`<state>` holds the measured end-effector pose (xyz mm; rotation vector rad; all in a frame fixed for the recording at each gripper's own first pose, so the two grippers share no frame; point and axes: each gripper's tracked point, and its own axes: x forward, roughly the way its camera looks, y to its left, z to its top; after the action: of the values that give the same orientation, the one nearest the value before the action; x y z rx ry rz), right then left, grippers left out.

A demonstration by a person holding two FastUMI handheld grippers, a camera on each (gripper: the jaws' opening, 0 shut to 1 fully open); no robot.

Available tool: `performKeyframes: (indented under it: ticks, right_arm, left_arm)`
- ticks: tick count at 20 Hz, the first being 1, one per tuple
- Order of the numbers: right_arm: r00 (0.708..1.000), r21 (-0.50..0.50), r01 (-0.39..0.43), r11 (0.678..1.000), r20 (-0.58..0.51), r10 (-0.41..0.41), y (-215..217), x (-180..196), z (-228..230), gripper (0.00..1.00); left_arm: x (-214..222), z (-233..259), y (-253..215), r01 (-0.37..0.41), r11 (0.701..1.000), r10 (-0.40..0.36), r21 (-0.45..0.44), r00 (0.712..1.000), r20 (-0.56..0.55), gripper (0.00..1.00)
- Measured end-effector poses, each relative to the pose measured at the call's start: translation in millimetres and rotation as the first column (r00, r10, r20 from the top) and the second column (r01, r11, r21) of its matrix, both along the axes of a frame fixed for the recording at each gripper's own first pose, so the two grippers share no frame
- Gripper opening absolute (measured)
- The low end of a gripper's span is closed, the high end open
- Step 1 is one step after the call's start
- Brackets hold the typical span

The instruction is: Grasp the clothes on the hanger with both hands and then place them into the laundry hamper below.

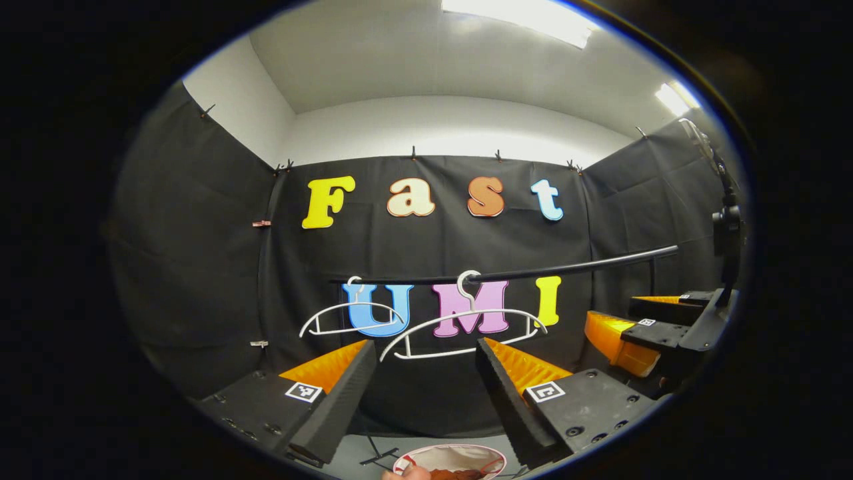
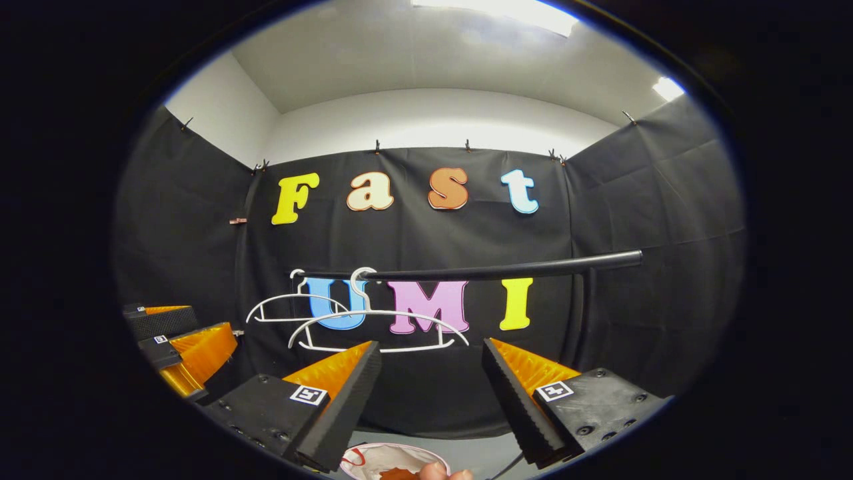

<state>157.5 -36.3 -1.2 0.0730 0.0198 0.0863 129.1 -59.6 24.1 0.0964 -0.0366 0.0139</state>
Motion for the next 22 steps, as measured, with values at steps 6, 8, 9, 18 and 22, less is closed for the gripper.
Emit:
performKeyframes:
  ticks: [6, 8, 9, 18, 22]
  right_arm:
    - [1.000, -0.007, 0.003, 1.000, -0.019, -0.003, 1.3, 0.4, -5.9, 0.98]
    - [1.000, -0.017, -0.004, 1.000, -0.027, 0.004, 3.4, -0.3, -8.0, 0.98]
    - [1.000, -0.022, -0.009, 1.000, -0.029, 0.008, 4.4, -1.8, -8.1, 0.98]
    - [1.000, -0.086, -0.027, 0.996, 0.011, 0.028, 14.6, -8.2, 0.5, 0.98]
    - [1.000, -0.080, -0.024, 0.997, -0.002, 0.024, 13.4, -8.0, -2.9, 0.96]
  left_arm:
    - [0.6, -0.8, 1.7, -0.010, 1.000, 0.010, 0.011, 1.000, -0.003, 0.95]
    - [1.7, -1.1, 2.8, -0.012, 1.000, 0.012, 0.010, 1.000, -0.003, 0.92]
    - [2.3, -0.8, 4.1, -0.014, 1.000, 0.014, 0.010, 1.000, -0.001, 0.95]
    - [2.9, -5.0, 9.4, -0.022, 1.000, 0.022, 0.002, 0.999, -0.025, 0.95]
    - [3.1, -6.2, 8.9, -0.021, 1.000, 0.021, 0.008, 0.999, -0.024, 0.95]
